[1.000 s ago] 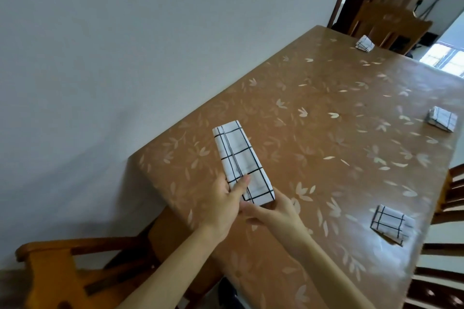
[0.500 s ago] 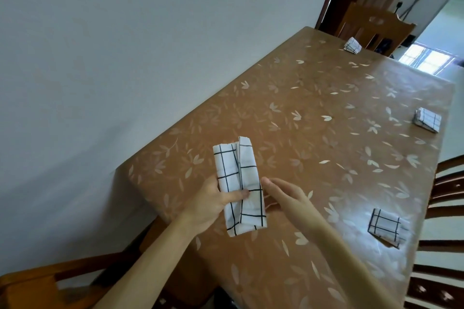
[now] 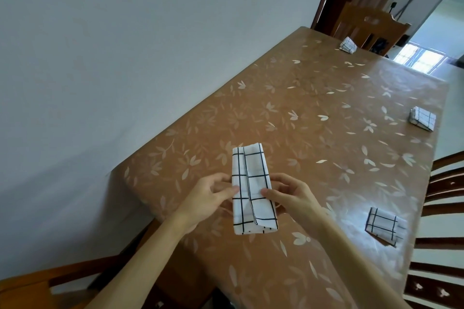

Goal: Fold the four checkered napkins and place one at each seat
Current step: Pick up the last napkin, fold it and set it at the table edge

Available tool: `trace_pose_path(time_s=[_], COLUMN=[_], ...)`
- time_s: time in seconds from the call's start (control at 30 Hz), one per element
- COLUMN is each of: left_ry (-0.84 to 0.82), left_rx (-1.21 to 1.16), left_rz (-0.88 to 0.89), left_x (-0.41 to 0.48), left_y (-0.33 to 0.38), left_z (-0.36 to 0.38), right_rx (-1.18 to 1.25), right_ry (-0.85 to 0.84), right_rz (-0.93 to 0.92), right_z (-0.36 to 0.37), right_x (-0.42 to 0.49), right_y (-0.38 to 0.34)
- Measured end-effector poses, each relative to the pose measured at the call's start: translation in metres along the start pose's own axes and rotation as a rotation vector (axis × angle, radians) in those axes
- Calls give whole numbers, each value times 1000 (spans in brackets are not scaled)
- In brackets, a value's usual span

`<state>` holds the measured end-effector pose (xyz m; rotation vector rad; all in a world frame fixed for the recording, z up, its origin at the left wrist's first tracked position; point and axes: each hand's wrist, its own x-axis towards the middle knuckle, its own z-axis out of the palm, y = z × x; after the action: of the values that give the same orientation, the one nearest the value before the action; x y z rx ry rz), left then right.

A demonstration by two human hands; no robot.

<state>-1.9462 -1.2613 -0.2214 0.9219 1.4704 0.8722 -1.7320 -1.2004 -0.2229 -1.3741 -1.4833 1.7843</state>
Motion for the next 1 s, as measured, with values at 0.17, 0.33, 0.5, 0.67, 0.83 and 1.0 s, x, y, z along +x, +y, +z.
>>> trace_pose_path(time_s=[0.17,0.33,0.5,0.67,0.83,1.0], left_ry=[-87,-129,-153,-141,53,83], left_rx=[-209,-461,-541,-454,-185,-108], left_rz=[-38,-68,-109,-63,15,-95], left_x=[0,-2,-3,-3,0,7], left_y=[-2,-9,-13,-14,-24,-45], left_z=[5,14,15,16,15,13], right_rx=[313,551,697,678,498,177], right_ry=[-47,-165,-119,-121,-76,-13], right_rz=[77,133,194,243,267,151], right_z=[-2,3,7,10,8,7], right_x=[-7,-3,-7,-7,-8,-8], right_y=[8,25,27,26,25,48])
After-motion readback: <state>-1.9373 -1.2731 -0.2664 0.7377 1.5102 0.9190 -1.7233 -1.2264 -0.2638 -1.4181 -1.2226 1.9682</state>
